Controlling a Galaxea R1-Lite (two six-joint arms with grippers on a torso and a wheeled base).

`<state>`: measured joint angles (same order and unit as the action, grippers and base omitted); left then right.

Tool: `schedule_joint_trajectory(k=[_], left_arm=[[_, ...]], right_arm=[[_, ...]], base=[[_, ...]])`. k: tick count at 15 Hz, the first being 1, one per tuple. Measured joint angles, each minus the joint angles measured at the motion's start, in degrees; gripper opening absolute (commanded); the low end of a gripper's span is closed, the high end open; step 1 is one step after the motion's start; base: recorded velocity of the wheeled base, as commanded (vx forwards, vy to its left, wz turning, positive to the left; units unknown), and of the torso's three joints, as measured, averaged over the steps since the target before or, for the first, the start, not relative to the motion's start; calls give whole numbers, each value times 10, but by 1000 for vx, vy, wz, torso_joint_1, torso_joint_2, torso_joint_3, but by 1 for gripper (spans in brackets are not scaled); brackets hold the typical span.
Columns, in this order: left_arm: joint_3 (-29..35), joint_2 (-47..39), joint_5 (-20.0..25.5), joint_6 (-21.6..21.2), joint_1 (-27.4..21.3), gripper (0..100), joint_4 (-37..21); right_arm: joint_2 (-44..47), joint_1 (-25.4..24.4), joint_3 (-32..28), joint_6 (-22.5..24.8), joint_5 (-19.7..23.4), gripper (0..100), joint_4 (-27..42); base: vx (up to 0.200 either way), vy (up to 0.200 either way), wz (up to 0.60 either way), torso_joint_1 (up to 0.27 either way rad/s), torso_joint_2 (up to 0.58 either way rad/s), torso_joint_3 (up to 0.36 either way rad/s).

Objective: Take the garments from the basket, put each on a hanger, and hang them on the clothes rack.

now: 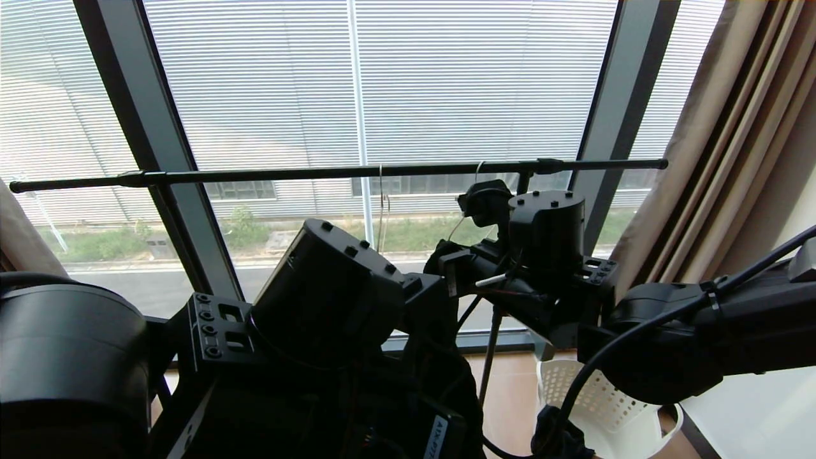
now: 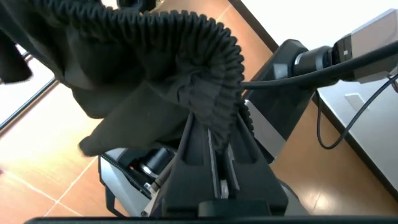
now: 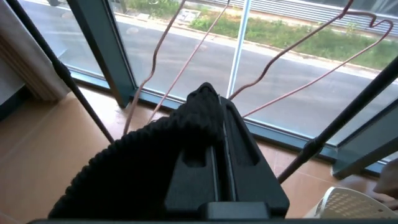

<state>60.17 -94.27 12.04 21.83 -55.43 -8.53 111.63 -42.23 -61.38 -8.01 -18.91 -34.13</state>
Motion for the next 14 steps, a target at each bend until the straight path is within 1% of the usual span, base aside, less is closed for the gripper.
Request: schedule_joint_trajectory(k=[4, 5, 7, 10, 12, 14], left_arm=[[-5, 3, -1, 0, 7, 0, 0], [-9, 7, -2, 0, 16, 0, -1], [-17, 17, -4, 0, 56, 0, -1], [-7, 27, -5, -1, 121, 0, 1], [15, 26, -5, -1, 145, 0, 1], [45, 14, -6, -1, 157, 0, 2]], right_arm=[[-14, 7, 7, -1, -1, 0, 5], [-23, 16, 15, 0, -1, 0, 6], [-51, 45, 40, 1, -1, 0, 7], [-102, 78, 109, 8, -1, 0, 6], [-135, 85, 170, 16, -1, 0, 5], [-168, 87, 231, 28, 0, 0, 3]], base=[[0, 0, 0, 0, 0, 0], [0, 0, 0, 0, 0, 0], [0, 0, 0, 0, 0, 0], [0, 0, 0, 0, 0, 0], [0, 0, 0, 0, 0, 0], [0, 0, 0, 0, 0, 0]])
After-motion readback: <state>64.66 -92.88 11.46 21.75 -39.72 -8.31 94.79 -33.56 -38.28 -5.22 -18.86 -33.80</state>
